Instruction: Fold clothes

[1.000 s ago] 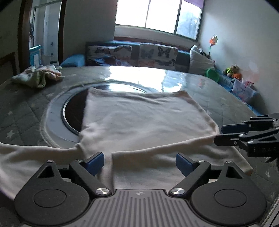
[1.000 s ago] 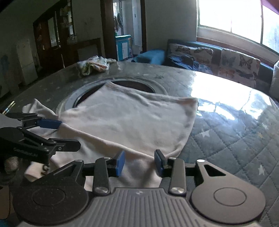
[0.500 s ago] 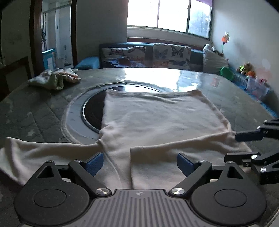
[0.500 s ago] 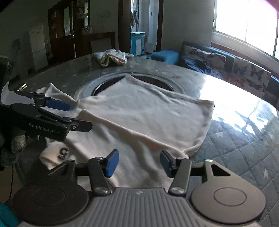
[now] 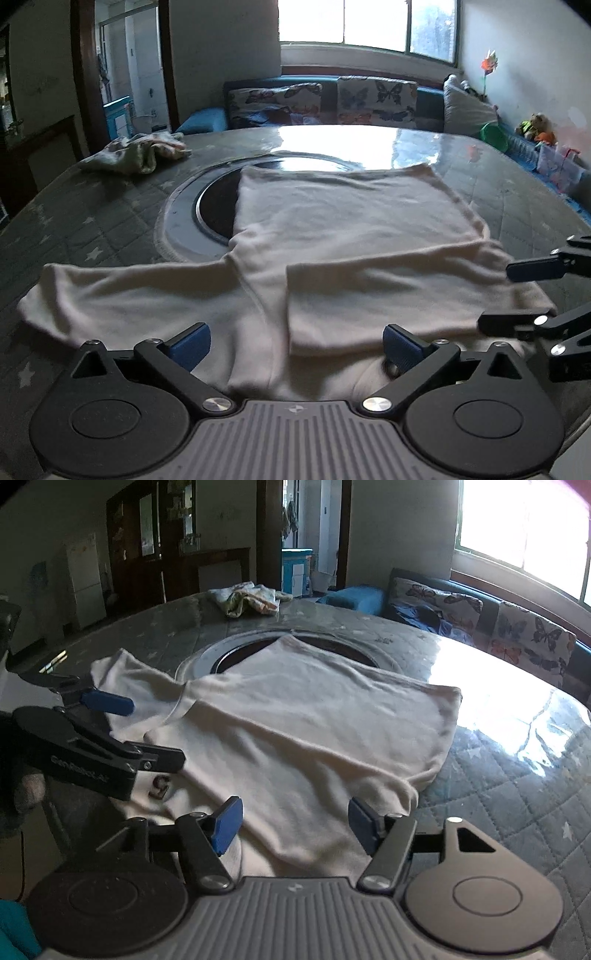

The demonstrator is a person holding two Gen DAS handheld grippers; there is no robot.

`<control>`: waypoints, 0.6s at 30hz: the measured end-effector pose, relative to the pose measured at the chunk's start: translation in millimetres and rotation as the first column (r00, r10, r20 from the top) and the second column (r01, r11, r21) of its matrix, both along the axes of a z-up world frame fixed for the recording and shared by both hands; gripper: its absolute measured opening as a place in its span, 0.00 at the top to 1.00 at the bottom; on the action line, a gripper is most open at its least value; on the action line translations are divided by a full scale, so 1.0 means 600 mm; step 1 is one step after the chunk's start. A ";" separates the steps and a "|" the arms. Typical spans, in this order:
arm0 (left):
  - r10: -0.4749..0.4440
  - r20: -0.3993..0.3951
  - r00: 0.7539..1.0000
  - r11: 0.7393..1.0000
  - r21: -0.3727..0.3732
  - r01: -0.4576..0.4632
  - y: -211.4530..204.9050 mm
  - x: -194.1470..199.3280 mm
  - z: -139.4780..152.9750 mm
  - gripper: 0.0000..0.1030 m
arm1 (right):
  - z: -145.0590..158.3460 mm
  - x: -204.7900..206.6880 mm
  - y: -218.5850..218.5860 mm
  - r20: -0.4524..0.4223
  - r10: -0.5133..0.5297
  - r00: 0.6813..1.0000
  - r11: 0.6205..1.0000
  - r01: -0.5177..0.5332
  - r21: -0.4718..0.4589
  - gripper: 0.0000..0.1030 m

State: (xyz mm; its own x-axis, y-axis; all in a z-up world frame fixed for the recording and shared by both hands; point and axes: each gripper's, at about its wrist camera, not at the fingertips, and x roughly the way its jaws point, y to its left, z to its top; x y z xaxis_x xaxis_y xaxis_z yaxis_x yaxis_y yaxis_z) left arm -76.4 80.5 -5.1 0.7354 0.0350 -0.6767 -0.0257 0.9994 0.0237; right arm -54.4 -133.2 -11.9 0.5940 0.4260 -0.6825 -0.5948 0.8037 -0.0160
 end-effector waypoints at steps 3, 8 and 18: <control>0.021 -0.009 1.000 1.000 0.002 -0.021 0.005 -0.012 -0.002 0.00 | 0.004 -0.011 0.000 0.005 0.004 1.000 1.000 -0.004 0.006 0.33; 0.055 -0.010 0.998 0.998 0.007 -0.055 0.012 -0.033 0.001 0.00 | 0.001 -0.030 0.004 0.004 0.019 1.000 1.000 -0.019 -0.001 0.30; 0.105 -0.024 0.994 0.994 0.009 -0.105 0.021 -0.063 -0.004 0.00 | -0.005 -0.062 0.016 -0.002 0.048 0.999 0.999 -0.048 -0.022 0.28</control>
State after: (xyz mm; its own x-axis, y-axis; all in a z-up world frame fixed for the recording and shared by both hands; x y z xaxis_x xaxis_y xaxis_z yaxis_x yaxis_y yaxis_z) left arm -114.5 92.8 -7.2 0.7109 0.1163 -0.6936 -0.1299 0.9910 0.0330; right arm -91.7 -123.4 -14.9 0.5724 0.4387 -0.6927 -0.6325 0.7739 -0.0325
